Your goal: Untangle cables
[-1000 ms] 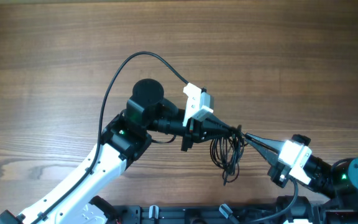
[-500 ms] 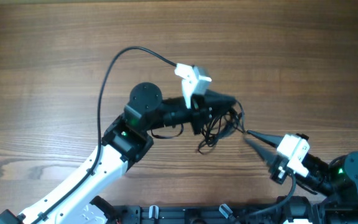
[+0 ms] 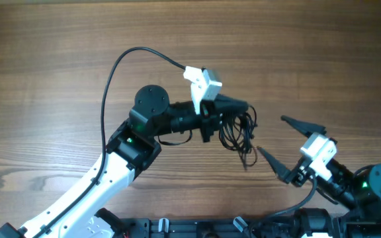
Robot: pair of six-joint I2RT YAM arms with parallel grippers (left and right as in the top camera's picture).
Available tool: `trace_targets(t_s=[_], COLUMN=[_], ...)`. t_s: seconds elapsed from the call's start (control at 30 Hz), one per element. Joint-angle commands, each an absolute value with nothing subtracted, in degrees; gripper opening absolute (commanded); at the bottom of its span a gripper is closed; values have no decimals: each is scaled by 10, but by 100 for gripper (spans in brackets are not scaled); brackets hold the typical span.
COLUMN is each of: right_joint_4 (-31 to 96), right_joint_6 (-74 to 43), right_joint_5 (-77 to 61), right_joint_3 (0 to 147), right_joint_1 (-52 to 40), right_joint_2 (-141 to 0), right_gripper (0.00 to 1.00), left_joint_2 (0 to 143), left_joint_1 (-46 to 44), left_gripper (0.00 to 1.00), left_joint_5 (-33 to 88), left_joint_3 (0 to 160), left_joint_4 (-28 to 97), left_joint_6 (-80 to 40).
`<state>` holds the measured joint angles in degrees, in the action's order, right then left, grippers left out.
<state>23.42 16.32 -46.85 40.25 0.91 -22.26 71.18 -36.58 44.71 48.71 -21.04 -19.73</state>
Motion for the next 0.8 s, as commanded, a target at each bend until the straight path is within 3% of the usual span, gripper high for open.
trace_targets(t_s=[0.0, 0.33, 0.47, 0.6, 0.77], right_joint_4=[219, 230, 244, 244, 246], right_joint_6=[103, 105, 60, -20, -50], right_joint_5=[-430, -428, -269, -74, 0], right_joint_3=[413, 413, 413, 413, 413], right_joint_1=[6, 6, 6, 6, 6], right_joint_2=[-217, -280, -320, -348, -366], right_gripper=[78, 72, 68, 76, 85], left_joint_2=[713, 713, 712, 713, 712], left_joint_1=[-365, -404, -404, -404, -404], left_gripper=[4, 4, 4, 4, 4], left_joint_5=[542, 547, 560, 561, 561], left_joint_3=[491, 491, 491, 491, 491], left_joint_4=[-216, -277, -276, -275, -275], left_joint_6=[-167, -170, -170, -170, -170])
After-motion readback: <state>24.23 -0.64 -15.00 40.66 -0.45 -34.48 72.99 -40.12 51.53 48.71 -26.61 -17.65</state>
